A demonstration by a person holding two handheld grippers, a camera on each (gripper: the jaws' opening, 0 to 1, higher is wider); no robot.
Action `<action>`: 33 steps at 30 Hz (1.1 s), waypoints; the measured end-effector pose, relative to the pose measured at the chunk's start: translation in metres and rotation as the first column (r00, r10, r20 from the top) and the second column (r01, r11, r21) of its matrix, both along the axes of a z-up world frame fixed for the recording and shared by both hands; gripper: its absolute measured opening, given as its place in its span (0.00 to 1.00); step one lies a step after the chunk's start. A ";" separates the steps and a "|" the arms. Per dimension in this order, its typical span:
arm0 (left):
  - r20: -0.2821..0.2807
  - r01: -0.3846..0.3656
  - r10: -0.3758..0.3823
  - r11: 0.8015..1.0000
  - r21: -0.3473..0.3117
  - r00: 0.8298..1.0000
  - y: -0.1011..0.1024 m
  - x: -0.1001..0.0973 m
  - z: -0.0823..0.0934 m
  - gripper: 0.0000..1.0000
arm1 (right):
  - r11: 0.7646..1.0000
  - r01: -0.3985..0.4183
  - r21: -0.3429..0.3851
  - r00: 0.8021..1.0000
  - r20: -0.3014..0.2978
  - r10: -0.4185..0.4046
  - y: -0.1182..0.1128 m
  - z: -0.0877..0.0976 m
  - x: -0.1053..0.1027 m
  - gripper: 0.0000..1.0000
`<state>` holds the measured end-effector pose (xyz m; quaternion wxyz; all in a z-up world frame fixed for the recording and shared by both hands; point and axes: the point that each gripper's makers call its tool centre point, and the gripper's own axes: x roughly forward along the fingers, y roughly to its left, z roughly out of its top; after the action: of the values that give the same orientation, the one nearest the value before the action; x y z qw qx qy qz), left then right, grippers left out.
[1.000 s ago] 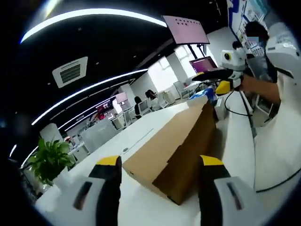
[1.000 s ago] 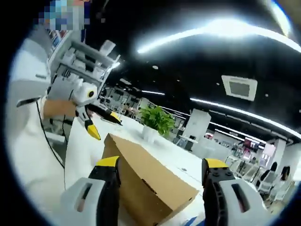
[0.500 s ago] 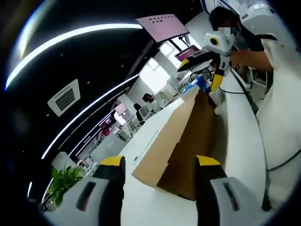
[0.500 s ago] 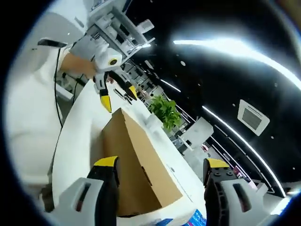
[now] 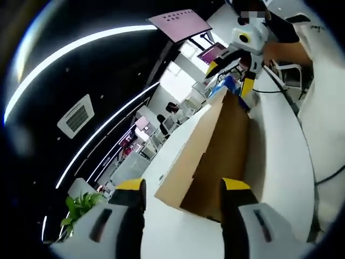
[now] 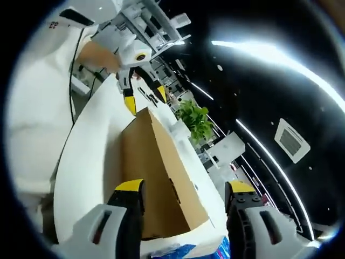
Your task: Operate the shoe box by opening the lid, removing the specified soft item, and placing it in the target area until the item is outside and the box remains undamaged.
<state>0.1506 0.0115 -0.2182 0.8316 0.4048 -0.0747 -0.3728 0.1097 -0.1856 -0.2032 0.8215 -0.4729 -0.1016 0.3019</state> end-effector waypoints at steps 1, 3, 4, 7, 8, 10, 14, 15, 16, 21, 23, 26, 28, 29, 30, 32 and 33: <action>-0.008 0.005 -0.005 1.000 -0.002 1.000 -0.001 0.000 -0.001 0.54 | 1.000 -0.007 -0.004 1.000 0.006 0.007 0.001 0.000 -0.001 0.60; -0.018 0.016 -0.016 1.000 -0.008 1.000 -0.005 -0.002 -0.003 0.54 | 1.000 -0.013 -0.013 1.000 0.009 0.014 0.003 0.000 -0.002 0.59; -0.012 0.014 -0.014 1.000 -0.005 1.000 -0.006 -0.002 -0.004 0.54 | 1.000 -0.014 -0.017 1.000 0.011 0.015 0.003 -0.001 -0.002 0.59; 0.000 0.001 -0.001 0.999 0.038 1.000 -0.007 0.000 -0.008 0.56 | 1.000 -0.016 -0.023 1.000 0.013 0.016 0.003 -0.002 -0.001 0.58; 0.054 -0.013 0.010 0.998 0.056 0.999 -0.006 0.002 -0.004 0.57 | 1.000 -0.018 -0.022 1.000 0.006 0.018 0.003 -0.005 -0.001 0.57; 0.059 -0.003 -0.002 0.997 0.082 0.998 -0.008 0.001 -0.010 0.57 | 1.000 0.002 -0.013 0.999 -0.038 -0.002 0.002 -0.013 0.003 0.54; 0.058 -0.001 -0.005 0.994 0.106 0.998 -0.008 0.001 -0.016 0.57 | 0.997 0.000 -0.075 1.000 -0.031 -0.002 0.002 -0.022 0.002 0.53; 0.066 -0.006 -0.001 0.993 0.118 0.998 -0.007 0.002 -0.017 0.57 | 0.997 0.005 -0.071 0.999 -0.033 -0.008 0.000 -0.022 0.003 0.53; 0.075 -0.015 0.005 0.992 0.125 0.997 -0.006 0.003 -0.017 0.56 | 0.997 0.008 -0.072 0.999 -0.032 -0.010 0.000 -0.022 0.003 0.52; 0.137 -0.035 0.018 0.991 0.127 0.990 -0.003 0.004 -0.008 0.54 | 0.990 0.048 -0.130 0.999 0.008 -0.047 -0.006 -0.023 0.008 0.49; 0.155 -0.034 0.010 0.988 0.152 0.988 -0.003 0.003 -0.009 0.51 | 0.988 0.051 -0.143 0.999 0.002 -0.052 -0.007 -0.027 0.010 0.47; 0.185 -0.041 0.008 0.984 0.176 0.983 -0.005 0.001 -0.010 0.50 | 0.991 0.052 -0.127 0.999 -0.008 -0.054 -0.010 -0.031 0.010 0.47; 0.201 -0.045 0.009 0.983 0.176 0.980 -0.005 0.001 -0.008 0.49 | 0.987 0.087 -0.138 0.996 0.015 -0.085 -0.016 -0.034 0.011 0.45; 0.201 -0.044 0.007 0.983 0.177 0.980 -0.006 0.001 -0.008 0.49 | 0.987 0.088 -0.135 0.996 0.014 -0.087 -0.017 -0.034 0.011 0.43; 0.205 -0.045 0.005 0.981 0.190 0.979 -0.005 0.001 -0.010 0.50 | 0.989 0.090 -0.121 0.996 0.015 -0.089 -0.019 -0.034 0.010 0.42; 0.231 -0.054 0.005 0.977 0.208 0.973 -0.005 0.001 -0.012 0.50 | 0.989 0.099 -0.110 0.995 0.020 -0.097 -0.022 -0.035 0.009 0.42; 0.245 -0.058 0.003 0.975 0.215 0.970 -0.006 0.000 -0.013 0.50 | 0.987 0.108 -0.117 0.994 0.024 -0.105 -0.023 -0.036 0.009 0.42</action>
<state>0.1503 0.0051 -0.2312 0.7718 0.5383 -0.1276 -0.3136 0.1191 -0.2090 -0.2392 0.8062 -0.5280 -0.0655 0.2589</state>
